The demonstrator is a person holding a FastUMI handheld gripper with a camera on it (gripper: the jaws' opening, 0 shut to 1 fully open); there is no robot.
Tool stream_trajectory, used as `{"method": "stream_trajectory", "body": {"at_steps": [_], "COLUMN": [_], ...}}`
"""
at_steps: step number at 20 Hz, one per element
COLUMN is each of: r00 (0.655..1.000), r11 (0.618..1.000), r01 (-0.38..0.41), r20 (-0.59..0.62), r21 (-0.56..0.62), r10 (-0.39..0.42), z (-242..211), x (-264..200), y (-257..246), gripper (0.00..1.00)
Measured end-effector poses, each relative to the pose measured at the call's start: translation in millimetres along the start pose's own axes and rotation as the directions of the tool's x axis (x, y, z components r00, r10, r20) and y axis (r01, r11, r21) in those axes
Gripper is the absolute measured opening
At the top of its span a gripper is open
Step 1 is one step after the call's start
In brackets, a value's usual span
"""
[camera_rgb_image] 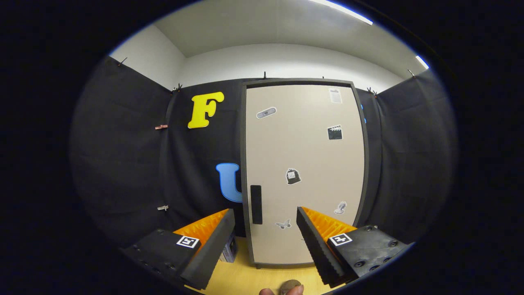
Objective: Open the shoe cabinet door, grab the shoes and put them into the shoe cabinet, then close the shoe cabinet door.
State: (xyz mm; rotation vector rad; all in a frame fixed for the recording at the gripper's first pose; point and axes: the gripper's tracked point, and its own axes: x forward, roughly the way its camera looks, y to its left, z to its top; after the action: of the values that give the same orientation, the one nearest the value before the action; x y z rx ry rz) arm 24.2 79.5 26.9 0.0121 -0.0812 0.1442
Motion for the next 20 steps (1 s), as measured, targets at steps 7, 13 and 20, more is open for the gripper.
{"method": "stream_trajectory", "body": {"at_steps": [7,13,20], "r00": [0.995,0.983,0.997], "r11": [1.0,0.999,1.0], "r01": [0.005,0.021,0.003], "r20": [-0.098,-0.183,-0.071], "r21": [0.016,0.045,-0.006], "r10": [-0.004,-0.012,-0.004], "z": [-77,-132,-84], "x": [-10,-4,70], "y": [-7,-15,14], "gripper": [0.98,0.98,0.98]}}
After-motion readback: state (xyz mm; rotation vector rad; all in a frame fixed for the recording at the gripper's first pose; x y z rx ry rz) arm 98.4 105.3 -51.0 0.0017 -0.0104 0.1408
